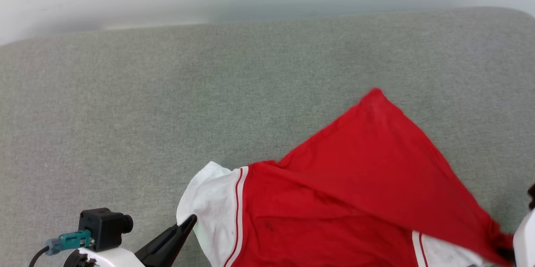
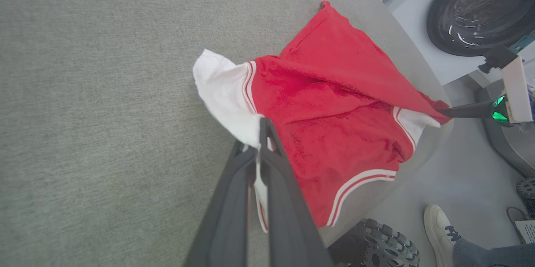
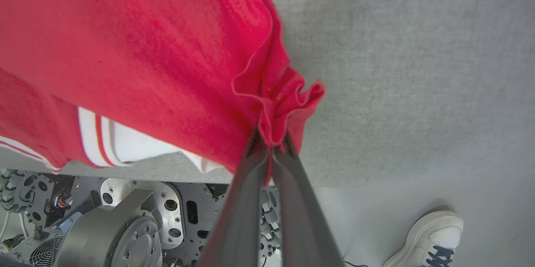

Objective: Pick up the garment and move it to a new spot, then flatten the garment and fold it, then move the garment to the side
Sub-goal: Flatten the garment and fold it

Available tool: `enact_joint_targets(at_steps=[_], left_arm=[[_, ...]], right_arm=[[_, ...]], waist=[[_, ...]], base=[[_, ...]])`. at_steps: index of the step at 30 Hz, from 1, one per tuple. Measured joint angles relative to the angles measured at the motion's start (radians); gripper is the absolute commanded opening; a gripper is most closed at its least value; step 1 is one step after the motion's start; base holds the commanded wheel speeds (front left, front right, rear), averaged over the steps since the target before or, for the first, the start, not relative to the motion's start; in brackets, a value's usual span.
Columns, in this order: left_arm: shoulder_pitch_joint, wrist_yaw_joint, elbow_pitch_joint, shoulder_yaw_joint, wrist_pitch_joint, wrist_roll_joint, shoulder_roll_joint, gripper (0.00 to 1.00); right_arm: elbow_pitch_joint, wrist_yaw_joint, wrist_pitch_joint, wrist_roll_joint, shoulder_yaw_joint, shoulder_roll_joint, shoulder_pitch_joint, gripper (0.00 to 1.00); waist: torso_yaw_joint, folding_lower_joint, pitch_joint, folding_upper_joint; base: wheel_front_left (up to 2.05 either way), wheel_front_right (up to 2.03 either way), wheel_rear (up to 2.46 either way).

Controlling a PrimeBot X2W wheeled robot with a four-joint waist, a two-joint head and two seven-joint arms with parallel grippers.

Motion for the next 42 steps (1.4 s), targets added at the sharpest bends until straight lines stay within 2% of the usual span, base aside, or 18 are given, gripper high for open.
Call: enact_joint_targets(at_steps=[6, 7, 8, 14, 20, 24, 34, 42], left_arm=[[0.0, -0.001, 0.013, -0.002, -0.023, 0.001, -0.019, 0.0], [0.001, -0.001, 0.012, -0.004, -0.026, 0.001, -0.019, 0.0], [0.002, -0.001, 0.012, -0.004, -0.026, 0.001, -0.02, 0.0], [0.002, -0.001, -0.004, -0.005, -0.032, 0.01, -0.018, 0.0], [0.0, -0.002, -0.031, -0.009, -0.035, 0.023, -0.014, 0.0], [-0.022, -0.009, -0.048, -0.016, -0.034, 0.035, -0.014, 0.0], [-0.096, -0.029, -0.076, -0.056, -0.028, 0.073, -0.039, 0.0], [-0.156, -0.055, -0.069, -0.112, -0.021, 0.098, -0.086, 0.0]], right_arm=[[-0.012, 0.0, -0.004, 0.0, 0.003, 0.02, 0.08, 0.0], [-0.016, 0.0, -0.015, 0.0, 0.008, 0.02, 0.082, 0.34], [-0.021, 0.0, -0.025, 0.001, 0.01, 0.019, 0.083, 1.0], [-0.079, 0.0, -0.044, 0.046, 0.024, -0.005, 0.033, 1.0], [-0.141, 0.0, -0.024, 0.07, 0.043, -0.02, -0.114, 1.0], [-0.132, 0.0, -0.019, 0.043, 0.085, -0.014, -0.238, 1.0], [0.088, 0.0, -0.044, -0.09, 0.156, 0.0, -0.476, 1.0], [0.244, 0.0, -0.069, -0.139, 0.199, -0.012, -0.543, 1.0]], waist=[[-0.014, 0.0, -0.031, 0.0], [-0.014, 0.0, -0.036, 0.0], [-0.013, 0.0, -0.04, 0.0], [0.001, 0.0, -0.045, 0.0], [0.031, 0.0, -0.02, 0.0], [0.061, 0.0001, 0.008, 0.0], [0.16, 0.0002, 0.107, 0.0], [0.247, 0.0003, 0.18, 0.0]], base=[[0.0, 0.0, 0.0], [0.0, 0.0, 0.0], [0.0, 0.0, 0.0], [0.0, 0.0, 0.0], [0.0, 0.0, 0.0], [0.0, 0.0, 0.0], [0.0, 0.0, 0.0], [0.0, 0.0, 0.0]])
